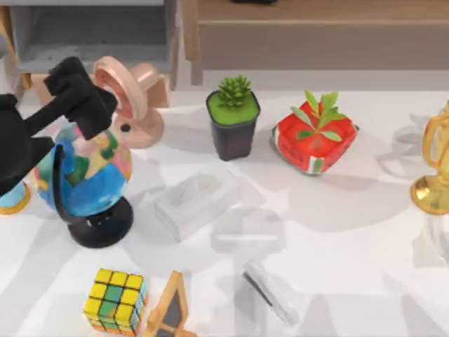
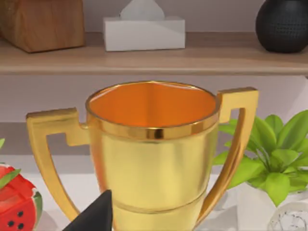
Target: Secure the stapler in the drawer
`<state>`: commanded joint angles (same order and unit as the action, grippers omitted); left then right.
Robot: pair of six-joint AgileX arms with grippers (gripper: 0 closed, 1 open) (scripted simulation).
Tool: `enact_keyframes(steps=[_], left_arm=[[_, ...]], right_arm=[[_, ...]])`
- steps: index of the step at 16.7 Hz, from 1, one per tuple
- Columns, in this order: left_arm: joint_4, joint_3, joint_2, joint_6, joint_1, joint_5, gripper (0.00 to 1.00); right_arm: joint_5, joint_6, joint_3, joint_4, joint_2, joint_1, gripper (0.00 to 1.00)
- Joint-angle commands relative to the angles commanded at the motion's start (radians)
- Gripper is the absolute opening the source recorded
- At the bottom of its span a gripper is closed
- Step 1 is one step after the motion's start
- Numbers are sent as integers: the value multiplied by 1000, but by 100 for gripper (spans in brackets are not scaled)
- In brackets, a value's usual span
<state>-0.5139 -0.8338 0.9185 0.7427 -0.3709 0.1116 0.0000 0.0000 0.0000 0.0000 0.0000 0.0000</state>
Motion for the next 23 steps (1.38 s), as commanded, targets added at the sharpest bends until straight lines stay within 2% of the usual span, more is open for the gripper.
enact_keyframes(steps=[6,11,15,20,23], left_arm=[[-319,-473,687,513,-326,-28,100],[-499,-678,1040,828,-553,-83,100],[-551,-709,1134,923,-630,-109,100],[-544,-702,1134,921,-627,-108,100],[-476,-661,1160,920,-627,-109,100]], right_arm=[[0,0,0,0,0,0,100],[0,0,0,0,0,0,100],[0,0,0,0,0,0,100],[0,0,0,0,0,0,100],[0,0,0,0,0,0,100]])
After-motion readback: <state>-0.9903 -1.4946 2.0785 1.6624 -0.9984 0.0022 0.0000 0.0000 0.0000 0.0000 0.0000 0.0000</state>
